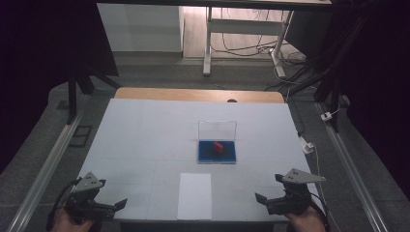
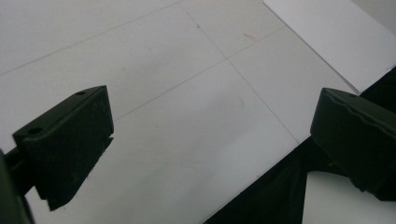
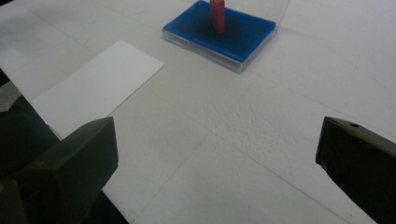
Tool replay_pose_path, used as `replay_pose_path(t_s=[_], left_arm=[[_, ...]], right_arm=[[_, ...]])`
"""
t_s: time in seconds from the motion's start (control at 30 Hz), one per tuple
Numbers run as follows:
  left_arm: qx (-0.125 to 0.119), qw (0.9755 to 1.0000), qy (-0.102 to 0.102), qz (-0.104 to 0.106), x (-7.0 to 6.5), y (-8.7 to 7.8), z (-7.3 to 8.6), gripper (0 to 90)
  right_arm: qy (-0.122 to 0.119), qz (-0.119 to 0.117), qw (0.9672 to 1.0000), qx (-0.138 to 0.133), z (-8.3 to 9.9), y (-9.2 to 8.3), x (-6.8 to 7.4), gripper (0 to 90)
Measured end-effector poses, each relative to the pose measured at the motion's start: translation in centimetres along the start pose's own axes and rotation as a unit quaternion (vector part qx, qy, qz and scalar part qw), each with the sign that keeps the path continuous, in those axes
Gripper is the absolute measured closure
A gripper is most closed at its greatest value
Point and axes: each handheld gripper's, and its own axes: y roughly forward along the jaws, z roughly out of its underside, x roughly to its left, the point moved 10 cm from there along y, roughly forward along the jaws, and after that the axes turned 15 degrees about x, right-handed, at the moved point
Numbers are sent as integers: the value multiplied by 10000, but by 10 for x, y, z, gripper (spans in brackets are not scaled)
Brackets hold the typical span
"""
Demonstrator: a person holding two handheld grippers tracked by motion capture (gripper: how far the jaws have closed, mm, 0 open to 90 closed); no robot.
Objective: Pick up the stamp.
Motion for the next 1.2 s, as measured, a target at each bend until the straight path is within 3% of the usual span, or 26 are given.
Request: replay_pose_path(t_s=[0.43,0.63,1.2], left_arm=[[-15,10000,27,68,-1,0,0,1],[-22,10000,38,84,-1,-1,0,0],[26,9999,48,112,-1,1,0,0]], right_arm=[[-326,-28,9994,-128,-14,6,6,0],[-349,-63,9992,-197,-23,10,8,0],[-511,-147,9986,0,-46,27,14,0]])
